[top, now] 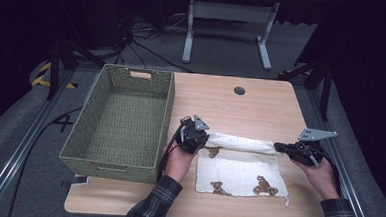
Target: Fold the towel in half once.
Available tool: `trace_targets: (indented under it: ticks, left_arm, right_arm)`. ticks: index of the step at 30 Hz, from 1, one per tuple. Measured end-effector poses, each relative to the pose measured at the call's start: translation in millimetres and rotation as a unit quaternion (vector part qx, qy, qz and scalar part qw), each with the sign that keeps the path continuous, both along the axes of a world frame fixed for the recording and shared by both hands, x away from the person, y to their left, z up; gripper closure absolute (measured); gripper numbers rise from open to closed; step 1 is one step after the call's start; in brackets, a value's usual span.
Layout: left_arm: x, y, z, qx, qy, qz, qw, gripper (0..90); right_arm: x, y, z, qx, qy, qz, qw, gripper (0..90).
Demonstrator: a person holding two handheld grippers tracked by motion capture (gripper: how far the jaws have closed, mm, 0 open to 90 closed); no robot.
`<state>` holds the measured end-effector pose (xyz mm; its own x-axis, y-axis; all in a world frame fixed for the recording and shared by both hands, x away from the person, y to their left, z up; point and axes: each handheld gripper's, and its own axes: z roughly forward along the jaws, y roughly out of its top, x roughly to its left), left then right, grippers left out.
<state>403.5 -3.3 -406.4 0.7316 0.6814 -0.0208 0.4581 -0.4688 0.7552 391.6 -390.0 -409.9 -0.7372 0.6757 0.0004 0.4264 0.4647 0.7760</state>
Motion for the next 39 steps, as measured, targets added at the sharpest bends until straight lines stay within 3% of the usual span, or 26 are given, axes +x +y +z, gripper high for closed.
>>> trace_targets:
  ticks: [18, 25, 30, 39]
  left_arm:
    - [-43.3, 2.4, 6.0, -0.009, 0.002, -0.039, 0.9992, 86.6]
    - [-55.6, 2.0, -3.4, 0.002, 0.018, -0.058, 0.9981, 86.5]
    - [-63.1, 3.5, -10.5, 0.014, 0.032, -0.069, 0.9970, 86.6]
    - [-69.9, 5.5, -23.5, 0.015, 0.059, -0.085, 0.9945, 86.6]
  right_arm:
    - [-38.7, -11.1, 7.6, 0.017, -0.013, 0.017, 0.9996, 89.8]
    - [-55.0, -12.3, 2.8, 0.012, -0.010, 0.024, 0.9996, 89.8]
    - [-65.2, -11.1, -2.2, 0.009, 0.001, 0.034, 0.9994, 89.7]
    - [-75.5, -8.1, -14.8, -0.003, 0.027, 0.046, 0.9986, 89.5]
